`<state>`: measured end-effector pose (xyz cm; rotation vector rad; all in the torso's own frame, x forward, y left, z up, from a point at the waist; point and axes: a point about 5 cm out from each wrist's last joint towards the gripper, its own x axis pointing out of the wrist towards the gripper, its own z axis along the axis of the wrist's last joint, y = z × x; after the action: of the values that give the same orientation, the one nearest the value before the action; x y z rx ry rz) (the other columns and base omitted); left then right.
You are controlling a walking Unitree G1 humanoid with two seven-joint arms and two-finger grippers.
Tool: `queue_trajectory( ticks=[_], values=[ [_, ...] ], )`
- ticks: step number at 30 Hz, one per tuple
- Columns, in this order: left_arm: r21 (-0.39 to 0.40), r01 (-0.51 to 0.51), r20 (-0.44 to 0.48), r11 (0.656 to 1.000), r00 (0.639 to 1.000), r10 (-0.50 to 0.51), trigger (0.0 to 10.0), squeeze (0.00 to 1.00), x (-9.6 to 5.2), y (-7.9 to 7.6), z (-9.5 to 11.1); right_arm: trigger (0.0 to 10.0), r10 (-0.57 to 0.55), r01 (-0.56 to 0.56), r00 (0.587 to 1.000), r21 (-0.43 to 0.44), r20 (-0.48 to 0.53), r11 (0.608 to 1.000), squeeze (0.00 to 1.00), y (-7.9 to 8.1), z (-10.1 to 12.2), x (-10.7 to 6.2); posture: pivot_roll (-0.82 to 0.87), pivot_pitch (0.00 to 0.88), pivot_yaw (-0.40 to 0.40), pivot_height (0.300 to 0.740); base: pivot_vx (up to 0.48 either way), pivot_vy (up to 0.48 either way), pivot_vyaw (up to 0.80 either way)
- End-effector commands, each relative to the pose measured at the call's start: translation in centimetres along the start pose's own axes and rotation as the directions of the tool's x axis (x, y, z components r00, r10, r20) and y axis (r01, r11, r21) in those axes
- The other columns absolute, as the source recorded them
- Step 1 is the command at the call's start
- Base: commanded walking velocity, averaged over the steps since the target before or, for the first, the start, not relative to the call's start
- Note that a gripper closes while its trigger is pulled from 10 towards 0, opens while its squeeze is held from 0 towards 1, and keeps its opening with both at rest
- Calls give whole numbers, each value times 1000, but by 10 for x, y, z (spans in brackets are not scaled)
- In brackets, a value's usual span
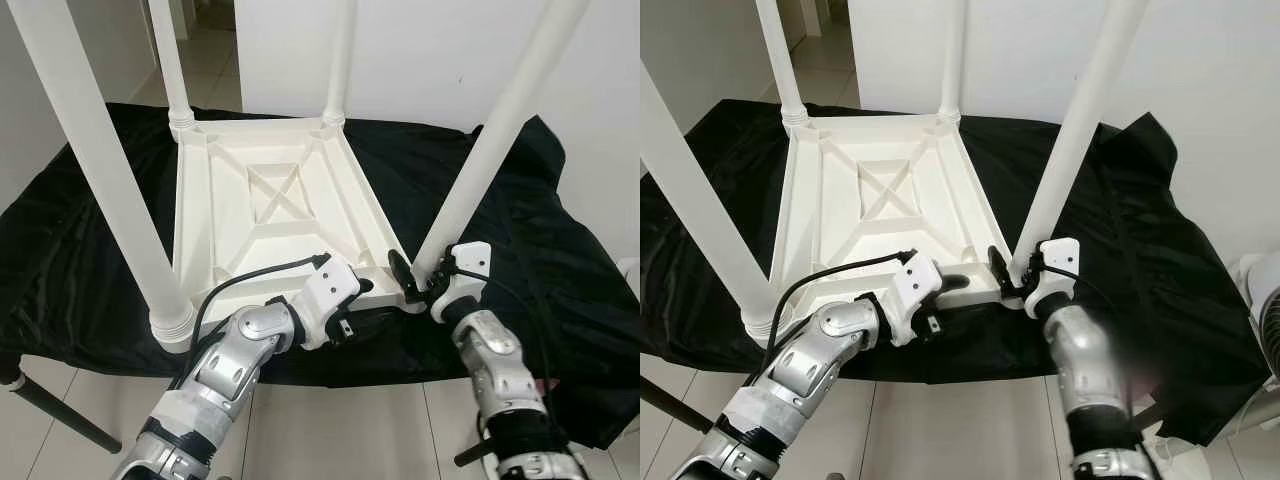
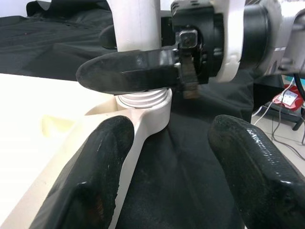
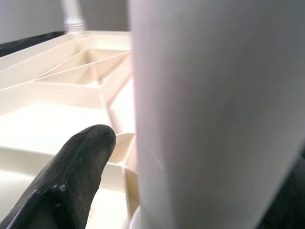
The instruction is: Building children table
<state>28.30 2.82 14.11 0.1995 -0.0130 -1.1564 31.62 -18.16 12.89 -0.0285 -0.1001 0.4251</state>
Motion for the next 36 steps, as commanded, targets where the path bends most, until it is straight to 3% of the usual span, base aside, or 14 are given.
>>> queue_trajectory(
  ticks=[1,6,7,8,9,10,13,14,15,23,24,32,36],
  values=[
    [14,14,-12,1000,1000,-14,10000,0,2,0,1,10000,64,-64,998,-8,-20,998,0,-3,-1,0,-22,0,-50,740,0,0,0],
    [15,14,-12,1000,1000,-14,10000,0,2,0,1,10000,82,-83,996,-18,-29,996,0,-7,-1,0,-22,0,-50,740,0,0,0],
    [16,13,-13,1000,1000,-13,10000,0,1,0,1,8196,86,-87,996,-31,-39,996,0,-11,-1,-1,-15,0,-51,740,0,0,0],
    [16,13,-13,1000,1000,-13,10000,0,1,0,1,8196,86,-87,996,-31,-39,996,0,-11,-1,-1,-15,0,-51,740,0,0,0],
    [16,12,-15,1000,1000,-12,10000,0,0,0,0,4784,89,-91,995,-38,-54,995,0,-15,-3,-3,-10,0,-50,740,0,0,0],
    [16,10,-20,1000,1000,-9,10000,0,-1,0,0,3490,94,-97,993,-40,-73,994,0,-21,-5,-6,-8,0,-48,740,0,0,0],
    [16,10,-21,1000,1000,-10,10000,0,-2,0,-1,3529,96,-99,992,-39,-76,994,0,-22,-6,-7,-8,0,-46,740,0,0,0],
    [16,12,-23,1000,1000,-12,10000,0,-2,0,-1,784,107,-110,991,-38,-78,993,0,-22,-7,-7,-8,0,-45,740,0,0,0],
    [17,14,-25,1000,1000,-14,10000,0,-2,0,-1,0,116,-119,990,-36,-80,992,0,-22,-8,-8,-10,0,-42,740,0,0,0],
    [19,23,-26,1000,999,-23,10000,0,-2,-1,-1,0,114,-116,991,-12,-73,993,0,-21,-11,-10,-15,0,-40,740,0,0,0],
    [19,24,-27,1000,999,-24,10000,0,-2,-1,-1,9804,104,-104,992,-3,-67,995,0,-20,-11,-11,-15,0,-41,740,0,0,0],
    [16,29,-32,999,999,-29,10000,0,-2,-4,-3,10000,2,0,997,31,-72,1000,0,-13,-11,-7,-20,0,-48,740,0,0,0],
    [12,34,-33,999,999,-33,10000,0,-2,-6,-4,10000,-115,119,989,41,-90,992,0,-7,-12,-3,-18,0,-56,740,0,0,0]
  ],
)
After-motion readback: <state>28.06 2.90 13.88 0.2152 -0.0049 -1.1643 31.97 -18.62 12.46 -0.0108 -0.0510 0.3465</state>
